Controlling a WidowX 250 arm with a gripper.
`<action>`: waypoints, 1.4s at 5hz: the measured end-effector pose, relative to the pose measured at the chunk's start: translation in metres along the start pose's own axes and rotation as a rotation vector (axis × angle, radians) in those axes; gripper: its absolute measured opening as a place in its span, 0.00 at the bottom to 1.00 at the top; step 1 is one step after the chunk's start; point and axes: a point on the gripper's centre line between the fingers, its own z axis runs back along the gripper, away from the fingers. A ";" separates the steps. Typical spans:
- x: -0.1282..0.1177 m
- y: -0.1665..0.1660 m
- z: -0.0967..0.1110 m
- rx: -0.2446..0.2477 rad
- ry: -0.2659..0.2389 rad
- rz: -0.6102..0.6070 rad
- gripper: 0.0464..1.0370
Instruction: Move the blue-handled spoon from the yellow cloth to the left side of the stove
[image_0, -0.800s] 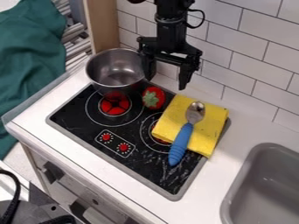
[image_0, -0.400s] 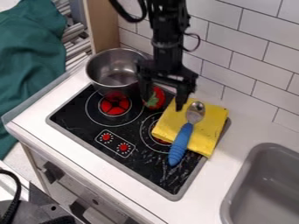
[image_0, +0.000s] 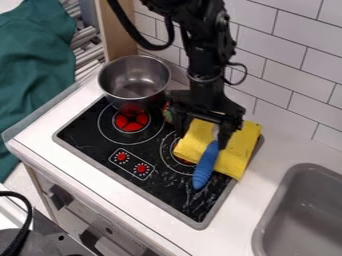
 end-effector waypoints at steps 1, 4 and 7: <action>-0.001 -0.006 -0.012 0.010 0.010 0.018 0.97; 0.003 -0.002 -0.050 0.072 0.074 0.027 0.92; 0.011 -0.001 -0.051 0.042 0.077 0.019 0.81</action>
